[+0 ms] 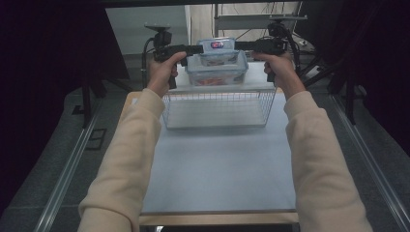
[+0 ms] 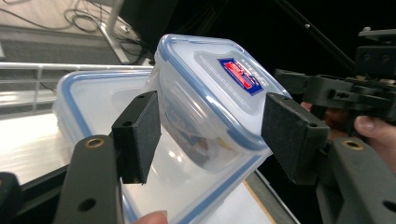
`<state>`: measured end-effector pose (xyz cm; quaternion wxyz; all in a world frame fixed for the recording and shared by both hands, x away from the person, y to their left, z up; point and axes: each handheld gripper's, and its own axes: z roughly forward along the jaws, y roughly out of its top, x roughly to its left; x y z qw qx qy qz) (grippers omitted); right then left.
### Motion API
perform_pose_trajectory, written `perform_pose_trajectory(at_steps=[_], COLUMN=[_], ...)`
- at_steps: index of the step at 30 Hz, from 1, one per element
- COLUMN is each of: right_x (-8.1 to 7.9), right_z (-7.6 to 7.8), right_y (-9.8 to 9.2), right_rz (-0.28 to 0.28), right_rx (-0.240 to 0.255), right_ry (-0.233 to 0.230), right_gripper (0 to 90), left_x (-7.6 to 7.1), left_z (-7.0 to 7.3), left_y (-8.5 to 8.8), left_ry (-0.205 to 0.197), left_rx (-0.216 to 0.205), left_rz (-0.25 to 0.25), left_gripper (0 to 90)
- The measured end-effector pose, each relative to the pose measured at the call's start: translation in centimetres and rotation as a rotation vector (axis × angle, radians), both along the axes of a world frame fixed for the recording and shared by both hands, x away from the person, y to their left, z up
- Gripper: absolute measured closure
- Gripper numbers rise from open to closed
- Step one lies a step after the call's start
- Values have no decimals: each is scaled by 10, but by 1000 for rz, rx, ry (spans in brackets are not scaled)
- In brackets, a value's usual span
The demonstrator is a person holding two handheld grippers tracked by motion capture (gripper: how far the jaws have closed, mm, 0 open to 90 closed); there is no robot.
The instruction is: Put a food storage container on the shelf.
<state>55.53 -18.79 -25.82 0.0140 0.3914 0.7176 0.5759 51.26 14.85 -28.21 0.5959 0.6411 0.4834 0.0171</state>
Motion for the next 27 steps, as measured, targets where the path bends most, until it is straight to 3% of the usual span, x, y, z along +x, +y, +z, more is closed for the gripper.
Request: perform_pose_trajectory(at_steps=[3, 4, 7, 9, 11, 12, 17, 27], right_x=[-12, -17, -23, -31, -34, -37, -43, -51], right_z=[2, 2, -1, -6, -7, -10, -14, -14], right_y=[-4, -5, -9, -14, -16, -19, -22, -28], right_rz=[-6, -7, -3, -3, -3, -4, 13, 36], right_rx=[-31, -38, -39, -31, -32, -24, -13, -16], right_ry=[-16, -21, -23, -23, -25, -26, -23, -31], right_gripper=[410, 410, 407, 405, 404, 405, 403, 400], left_x=[-11, -20, -28, -36, -37, -37, -26, -19], left_z=[1, 0, -3, -7, -8, -11, -17, -22], left_y=[1, 0, -1, -6, -9, -16, -29, -28], left_ry=[-25, -44, -61, -65, -65, -62, -33, -23], left_rx=[14, 37, 58, 72, 78, 103, 106, 84], left_rz=[9, 8, 3, -45, -53, -79, -87, -70], left_gripper=[413, 449, 575, 690, 759, 784, 825, 826])
